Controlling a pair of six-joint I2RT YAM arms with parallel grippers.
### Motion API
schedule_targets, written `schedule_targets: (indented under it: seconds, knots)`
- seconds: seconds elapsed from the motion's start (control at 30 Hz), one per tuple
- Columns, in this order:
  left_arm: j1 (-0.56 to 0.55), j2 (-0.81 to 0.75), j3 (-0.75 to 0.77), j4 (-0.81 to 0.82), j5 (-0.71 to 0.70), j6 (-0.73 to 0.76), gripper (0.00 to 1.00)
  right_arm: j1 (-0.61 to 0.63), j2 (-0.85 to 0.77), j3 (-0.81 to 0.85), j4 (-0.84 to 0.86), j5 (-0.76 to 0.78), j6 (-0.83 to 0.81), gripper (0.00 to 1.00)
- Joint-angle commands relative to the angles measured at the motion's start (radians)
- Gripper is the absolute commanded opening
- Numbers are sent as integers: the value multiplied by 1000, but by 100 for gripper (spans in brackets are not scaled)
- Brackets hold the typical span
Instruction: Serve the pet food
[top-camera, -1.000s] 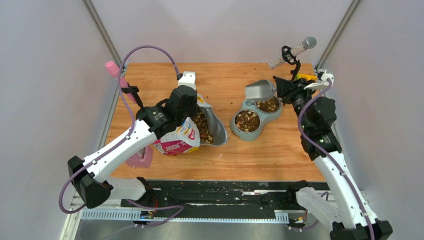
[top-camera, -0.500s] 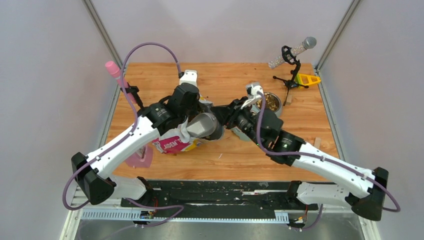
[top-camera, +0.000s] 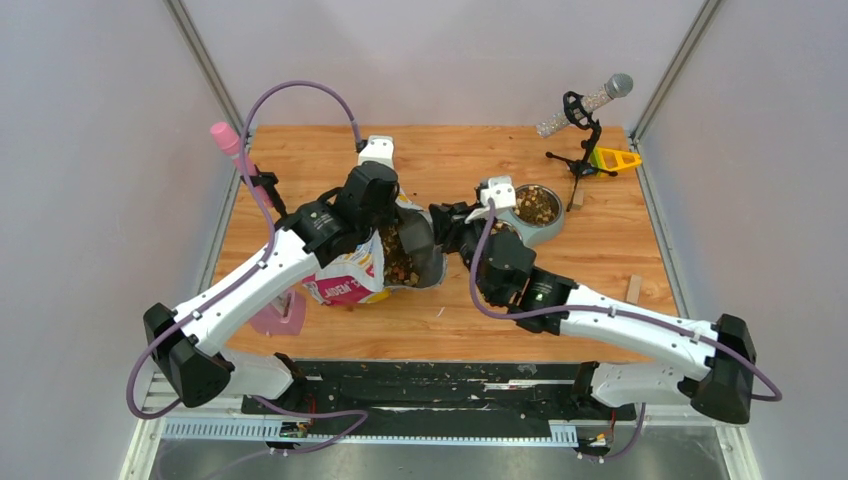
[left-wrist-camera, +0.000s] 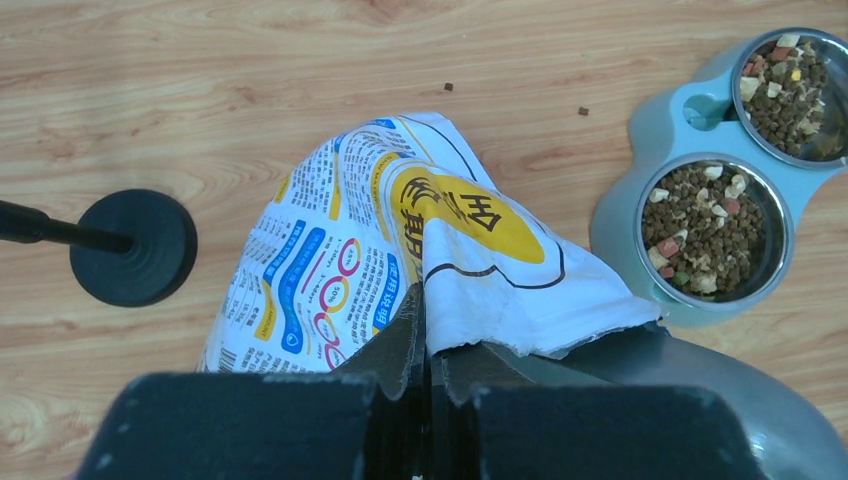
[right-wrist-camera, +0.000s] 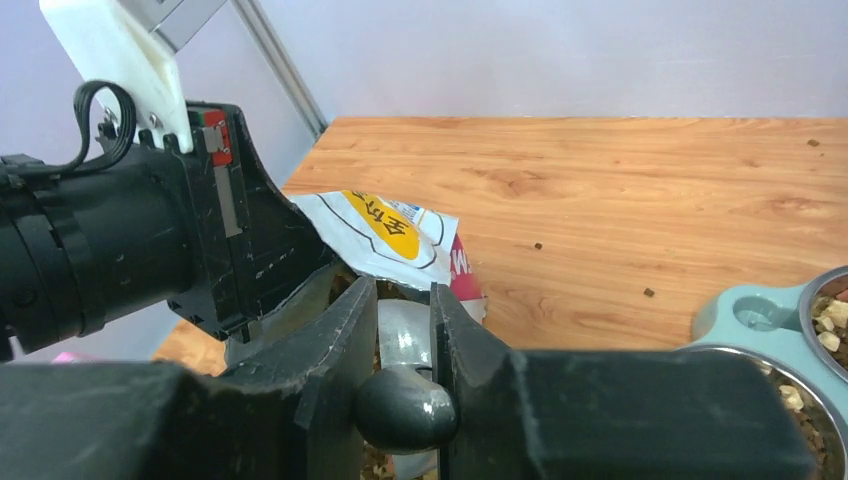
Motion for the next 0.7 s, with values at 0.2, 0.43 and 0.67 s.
schedule_targets:
  seconds: [0.2, 0.43, 0.67]
  knots:
    - [-6, -6, 124, 34, -35, -87, 0, 63, 341, -21, 516, 277, -318, 0]
    - [-6, -28, 115, 17, -21, -118, 0, 62, 423, -59, 433, 256, -14, 0]
    - [-6, -22, 113, 19, 13, -139, 0, 47, 331, -117, 161, 176, 565, 0]
